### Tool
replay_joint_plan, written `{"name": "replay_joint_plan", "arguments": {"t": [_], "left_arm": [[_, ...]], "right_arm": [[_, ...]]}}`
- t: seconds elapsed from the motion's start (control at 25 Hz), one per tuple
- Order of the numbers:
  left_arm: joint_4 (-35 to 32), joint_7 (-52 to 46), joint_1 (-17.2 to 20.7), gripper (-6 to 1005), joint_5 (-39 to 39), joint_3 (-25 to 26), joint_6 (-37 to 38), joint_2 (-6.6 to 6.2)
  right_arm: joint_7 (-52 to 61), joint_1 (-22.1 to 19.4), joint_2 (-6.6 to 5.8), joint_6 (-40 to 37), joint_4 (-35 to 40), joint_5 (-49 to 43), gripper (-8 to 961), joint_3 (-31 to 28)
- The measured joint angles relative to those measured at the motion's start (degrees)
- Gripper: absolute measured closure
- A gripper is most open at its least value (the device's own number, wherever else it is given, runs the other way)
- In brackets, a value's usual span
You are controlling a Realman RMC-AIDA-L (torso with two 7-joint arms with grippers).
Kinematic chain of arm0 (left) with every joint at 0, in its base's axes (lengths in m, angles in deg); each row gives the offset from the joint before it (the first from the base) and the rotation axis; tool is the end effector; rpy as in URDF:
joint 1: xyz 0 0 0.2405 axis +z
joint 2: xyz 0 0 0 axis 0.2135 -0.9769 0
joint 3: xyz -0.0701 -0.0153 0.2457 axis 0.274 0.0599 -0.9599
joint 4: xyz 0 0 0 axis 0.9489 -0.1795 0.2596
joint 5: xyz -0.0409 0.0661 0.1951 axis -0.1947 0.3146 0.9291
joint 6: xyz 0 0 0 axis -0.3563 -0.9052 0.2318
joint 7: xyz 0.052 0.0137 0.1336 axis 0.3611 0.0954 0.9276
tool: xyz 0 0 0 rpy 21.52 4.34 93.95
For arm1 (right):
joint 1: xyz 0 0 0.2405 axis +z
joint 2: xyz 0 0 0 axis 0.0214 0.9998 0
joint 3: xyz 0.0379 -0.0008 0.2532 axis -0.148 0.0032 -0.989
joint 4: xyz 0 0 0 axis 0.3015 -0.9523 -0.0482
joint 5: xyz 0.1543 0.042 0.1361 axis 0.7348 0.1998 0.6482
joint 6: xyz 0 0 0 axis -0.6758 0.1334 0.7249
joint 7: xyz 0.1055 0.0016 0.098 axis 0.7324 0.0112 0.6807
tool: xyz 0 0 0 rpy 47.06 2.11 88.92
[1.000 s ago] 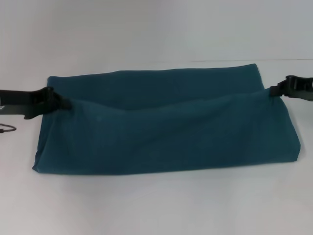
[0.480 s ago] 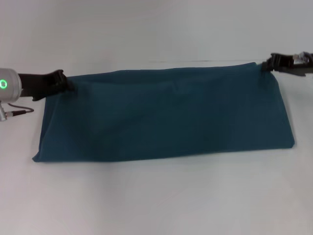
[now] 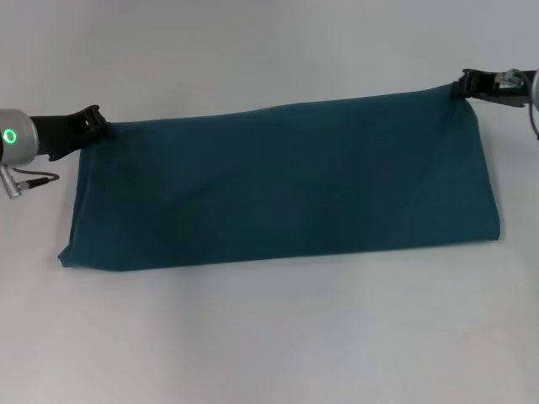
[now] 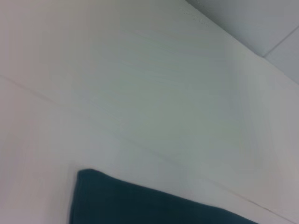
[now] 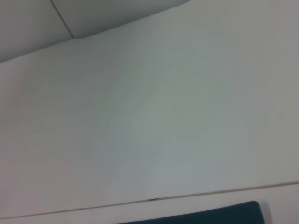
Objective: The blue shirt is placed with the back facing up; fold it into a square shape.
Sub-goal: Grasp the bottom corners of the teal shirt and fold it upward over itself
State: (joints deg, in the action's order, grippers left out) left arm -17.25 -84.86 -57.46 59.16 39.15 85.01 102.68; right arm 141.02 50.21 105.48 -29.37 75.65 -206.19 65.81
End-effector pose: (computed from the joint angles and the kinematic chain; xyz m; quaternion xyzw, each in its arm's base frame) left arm -0.2787 0.4479 0.0433 -0.6517 -0.6419 -0.2053 0.3480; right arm 0.2456 0.4841 0.0478 -0.7247 0.5413 0.1486 0.3997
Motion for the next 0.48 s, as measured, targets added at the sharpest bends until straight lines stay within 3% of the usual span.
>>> {"name": "replay_joint_plan", "arguments": {"t": [0.32,0.48], "left_arm": [[0.13,-0.11,-0.77,982,-0.04,-1.61,-3.17,0.43],[0.01,-0.15,-0.92,982,-0.60,-1.37,-3.84,0.43]], "right_arm": [[0.04,1.31,0.58,5.00,-2.37,0.00,923,3.90],[1.29,1.27,0.23,5.87,-2.43,0.00,922,3.70]]}}
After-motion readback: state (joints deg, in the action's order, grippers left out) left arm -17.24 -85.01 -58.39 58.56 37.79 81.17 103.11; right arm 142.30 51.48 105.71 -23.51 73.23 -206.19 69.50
